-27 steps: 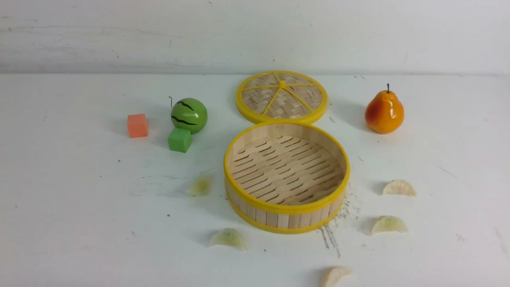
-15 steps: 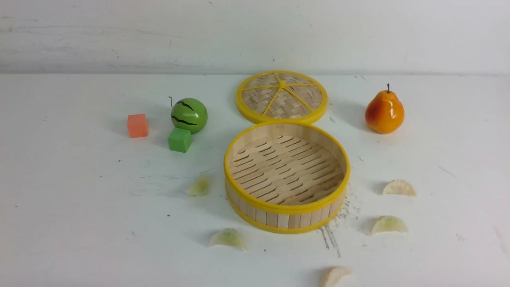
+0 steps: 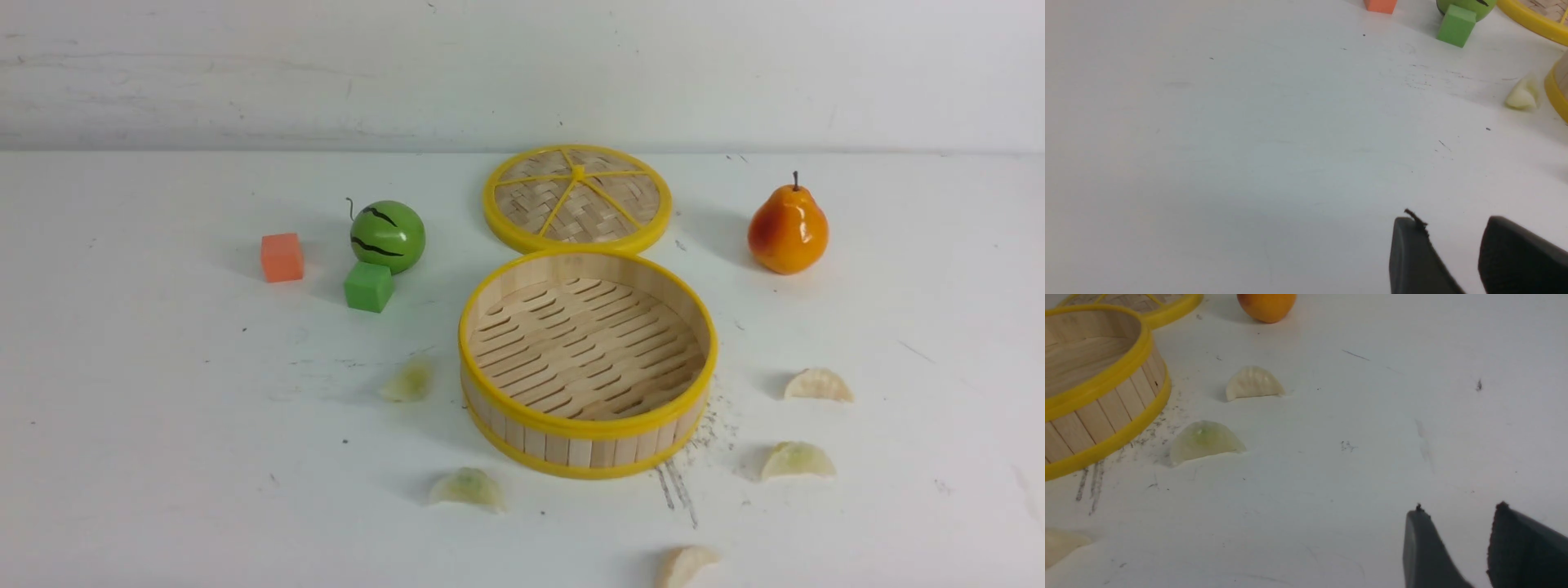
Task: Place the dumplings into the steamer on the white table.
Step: 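Reach for and grasp a dumpling on the table with the left gripper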
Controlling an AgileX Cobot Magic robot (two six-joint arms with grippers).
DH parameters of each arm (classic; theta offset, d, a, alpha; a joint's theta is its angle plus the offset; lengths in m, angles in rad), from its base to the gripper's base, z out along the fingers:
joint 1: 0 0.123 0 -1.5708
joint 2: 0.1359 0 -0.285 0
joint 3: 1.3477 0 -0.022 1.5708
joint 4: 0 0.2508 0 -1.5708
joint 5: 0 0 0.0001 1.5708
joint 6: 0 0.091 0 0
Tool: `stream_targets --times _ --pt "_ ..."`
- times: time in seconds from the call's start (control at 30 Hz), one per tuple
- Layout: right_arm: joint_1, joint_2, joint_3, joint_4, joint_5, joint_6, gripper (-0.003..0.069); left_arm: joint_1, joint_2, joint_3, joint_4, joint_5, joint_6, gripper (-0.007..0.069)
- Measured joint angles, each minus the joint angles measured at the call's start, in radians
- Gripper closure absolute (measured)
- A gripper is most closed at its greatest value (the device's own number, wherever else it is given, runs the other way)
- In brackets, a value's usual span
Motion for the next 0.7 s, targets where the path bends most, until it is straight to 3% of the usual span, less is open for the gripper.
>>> stream_targets --times 0.7 --pt "0.0 0.0 0.0 0.026 0.0 0.003 0.0419 0.0 0.0 0.0 0.0 0.001 0.0 0.0386"
